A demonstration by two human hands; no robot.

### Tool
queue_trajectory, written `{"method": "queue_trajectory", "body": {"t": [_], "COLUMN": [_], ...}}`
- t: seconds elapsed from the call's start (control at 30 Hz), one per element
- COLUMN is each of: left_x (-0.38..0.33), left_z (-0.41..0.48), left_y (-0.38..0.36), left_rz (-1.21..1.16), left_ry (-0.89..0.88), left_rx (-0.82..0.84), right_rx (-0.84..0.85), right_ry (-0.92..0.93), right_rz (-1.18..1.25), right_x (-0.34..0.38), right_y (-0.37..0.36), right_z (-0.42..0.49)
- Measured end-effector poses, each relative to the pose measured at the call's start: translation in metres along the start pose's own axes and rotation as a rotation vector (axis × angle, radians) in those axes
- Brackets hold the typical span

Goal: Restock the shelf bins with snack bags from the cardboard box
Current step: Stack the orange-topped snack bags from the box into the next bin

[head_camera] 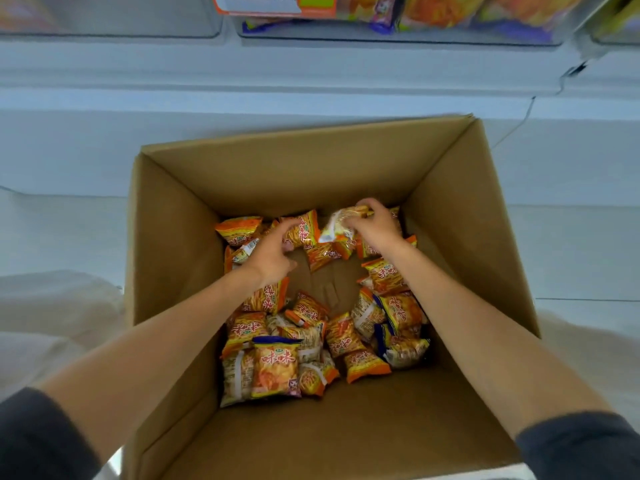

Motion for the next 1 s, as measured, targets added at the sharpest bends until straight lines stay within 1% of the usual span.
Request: {"method": "queue_trajectory", "body": {"t": [0.03,0.1,0.13,0.17,0.2,0.23,0.27,0.33,0.37,0.47,0.57,0.6,0.63,0.67,0.7,0.77,0.8,0.87,0.93,1.0], "left_x": [-0.009,-0.024,-0.027,-0.030,-0.029,-0.027,-0.022,-0.010,-0.004,0.012,0.019,0.022,0.023,0.024,0.023,0.019,0.016,0.008,0.001,-0.004], "left_z": [-0.004,-0.012,-0.014,-0.017,-0.020,-0.022,-0.023,-0.024,-0.025,-0.028,-0.030,-0.030,-0.030,-0.030,-0.029,-0.027,-0.027,-0.029,-0.030,-0.031], "left_y": [-0.001,-0.003,-0.005,-0.006,-0.007,-0.008,-0.009,-0.010,-0.010,-0.014,-0.017,-0.017,-0.016,-0.014,-0.012,-0.009,-0.007,-0.003,0.001,0.015], "left_rz": [-0.067,-0.185,-0.229,-0.269,-0.310,-0.346,-0.370,-0.405,-0.421,-0.427,-0.397,-0.381,-0.357,-0.328,-0.306,-0.282,-0.277,-0.320,-0.372,-0.284], "left_ry": [-0.040,-0.080,-0.073,-0.056,-0.031,0.001,0.035,0.120,0.163,0.240,0.268,0.275,0.276,0.271,0.264,0.250,0.245,0.243,0.237,0.193], "left_rx": [0.038,0.066,0.065,0.073,0.089,0.108,0.123,0.140,0.147,0.148,0.134,0.127,0.121,0.116,0.112,0.121,0.140,0.192,0.218,0.133], "right_rx": [0.109,0.339,0.422,0.472,0.473,0.435,0.369,0.219,0.190,0.224,0.202,0.205,0.212,0.222,0.240,0.340,0.400,0.491,0.492,0.461], "right_ry": [-0.123,-0.386,-0.442,-0.450,-0.424,-0.364,-0.266,-0.059,-0.013,-0.031,0.114,0.144,0.164,0.147,0.103,0.060,0.054,0.098,0.142,0.170], "right_rz": [0.135,0.289,0.325,0.346,0.332,0.283,0.155,-0.270,-0.468,-0.891,-1.233,-1.262,-1.210,-1.053,-0.836,-0.425,-0.320,-0.310,-0.332,-0.335], "right_x": [0.003,0.002,0.001,0.002,0.000,-0.002,-0.005,-0.018,-0.029,-0.063,-0.065,-0.061,-0.056,-0.046,-0.033,0.005,0.024,0.052,0.064,0.070], "right_y": [-0.007,-0.017,-0.018,-0.016,-0.011,-0.003,0.006,0.026,0.031,0.034,0.027,0.025,0.022,0.021,0.019,0.012,0.007,-0.005,-0.010,-0.007], "right_z": [-0.012,-0.039,-0.047,-0.055,-0.057,-0.056,-0.053,-0.042,-0.039,-0.038,-0.037,-0.038,-0.039,-0.041,-0.044,-0.055,-0.062,-0.073,-0.078,-0.083]}}
Point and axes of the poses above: each hand's wrist, its own z-axis towards the middle knuckle, its own y-axis out of the back of the hand, x = y × z, the point moved 6 cm from there along z, towards the middle knuckle, and after that the axes turned 12 degrees about z, right-handed, at the moved point
